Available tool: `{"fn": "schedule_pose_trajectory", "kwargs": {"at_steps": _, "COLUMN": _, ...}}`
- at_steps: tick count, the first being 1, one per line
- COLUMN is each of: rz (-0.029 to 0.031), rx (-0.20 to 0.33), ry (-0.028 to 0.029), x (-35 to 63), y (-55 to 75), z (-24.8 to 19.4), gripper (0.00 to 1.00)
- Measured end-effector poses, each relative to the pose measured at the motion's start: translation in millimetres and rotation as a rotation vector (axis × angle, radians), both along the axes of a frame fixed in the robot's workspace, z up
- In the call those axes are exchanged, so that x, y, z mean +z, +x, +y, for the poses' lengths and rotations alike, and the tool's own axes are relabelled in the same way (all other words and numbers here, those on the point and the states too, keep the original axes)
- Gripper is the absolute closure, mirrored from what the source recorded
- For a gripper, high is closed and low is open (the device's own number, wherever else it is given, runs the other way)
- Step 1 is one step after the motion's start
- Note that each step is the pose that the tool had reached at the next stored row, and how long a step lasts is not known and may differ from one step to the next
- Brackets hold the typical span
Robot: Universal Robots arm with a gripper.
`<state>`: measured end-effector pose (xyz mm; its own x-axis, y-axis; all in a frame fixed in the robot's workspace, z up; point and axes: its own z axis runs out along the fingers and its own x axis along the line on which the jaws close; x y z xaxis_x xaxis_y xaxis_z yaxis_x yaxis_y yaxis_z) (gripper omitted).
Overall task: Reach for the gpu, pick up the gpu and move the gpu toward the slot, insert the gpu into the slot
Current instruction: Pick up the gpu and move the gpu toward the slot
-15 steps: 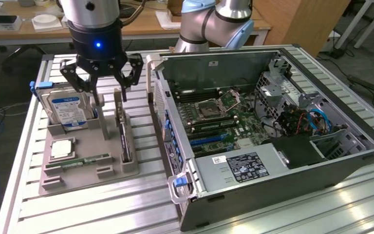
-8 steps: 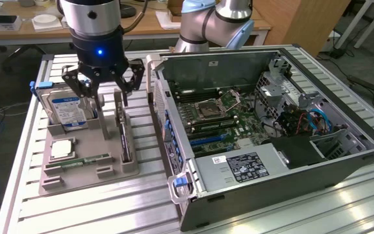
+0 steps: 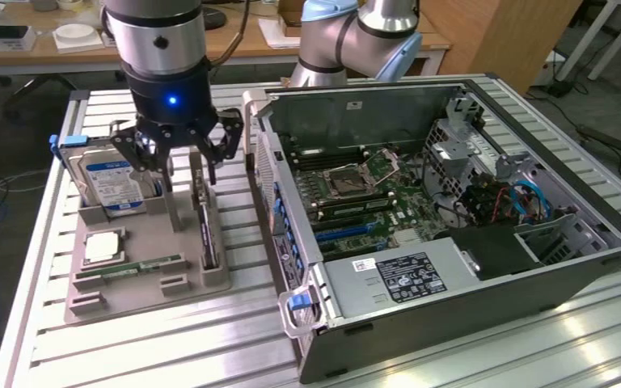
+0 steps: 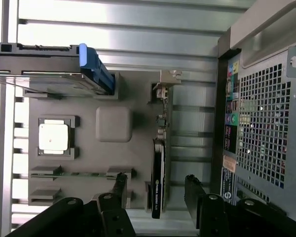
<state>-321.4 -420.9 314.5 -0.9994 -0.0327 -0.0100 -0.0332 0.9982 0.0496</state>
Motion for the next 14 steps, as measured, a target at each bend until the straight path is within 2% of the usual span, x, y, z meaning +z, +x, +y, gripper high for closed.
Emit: {"fn": "schedule_pose_trajectory", "kwargs": {"at_steps": 14, "rz": -0.0001, "rx": -0.002, "ry": 0.0000, "x": -25.0, "y": 2.6, "z": -0.1, "gripper": 0.41}}
